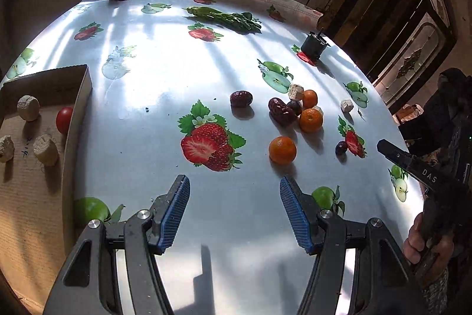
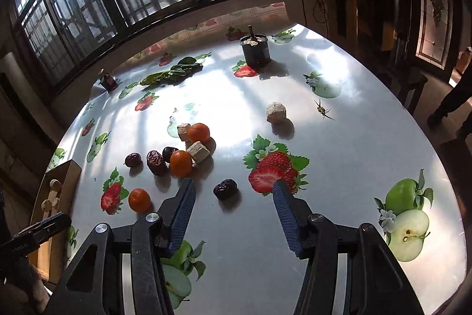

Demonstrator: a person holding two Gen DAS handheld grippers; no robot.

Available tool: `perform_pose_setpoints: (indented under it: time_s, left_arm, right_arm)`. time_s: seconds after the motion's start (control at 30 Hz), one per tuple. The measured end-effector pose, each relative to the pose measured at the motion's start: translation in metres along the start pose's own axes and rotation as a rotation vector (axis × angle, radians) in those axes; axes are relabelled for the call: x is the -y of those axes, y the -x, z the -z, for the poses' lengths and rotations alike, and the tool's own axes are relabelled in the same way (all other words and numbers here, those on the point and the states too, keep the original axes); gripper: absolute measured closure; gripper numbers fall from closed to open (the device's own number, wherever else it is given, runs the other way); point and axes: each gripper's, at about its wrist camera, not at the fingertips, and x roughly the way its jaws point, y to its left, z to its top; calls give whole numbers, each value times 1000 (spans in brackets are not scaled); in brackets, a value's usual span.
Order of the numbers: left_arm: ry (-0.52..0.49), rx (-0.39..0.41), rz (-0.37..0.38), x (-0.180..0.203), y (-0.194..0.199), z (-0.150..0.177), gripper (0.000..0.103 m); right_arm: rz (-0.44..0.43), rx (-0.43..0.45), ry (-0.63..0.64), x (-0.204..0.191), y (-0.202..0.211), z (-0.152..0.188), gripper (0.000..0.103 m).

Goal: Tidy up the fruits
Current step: 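Grasp the mandarin with the left tool while the right tool grasps a dark red date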

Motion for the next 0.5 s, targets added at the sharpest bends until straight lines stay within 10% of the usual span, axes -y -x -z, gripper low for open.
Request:
perform_pose_setpoints:
  time_s: [0.5]
  left_arm:
    - [-159, 4, 5, 51, -63, -12, 40]
  right_arm:
    - [52, -39, 86, -21, -67, 8, 45]
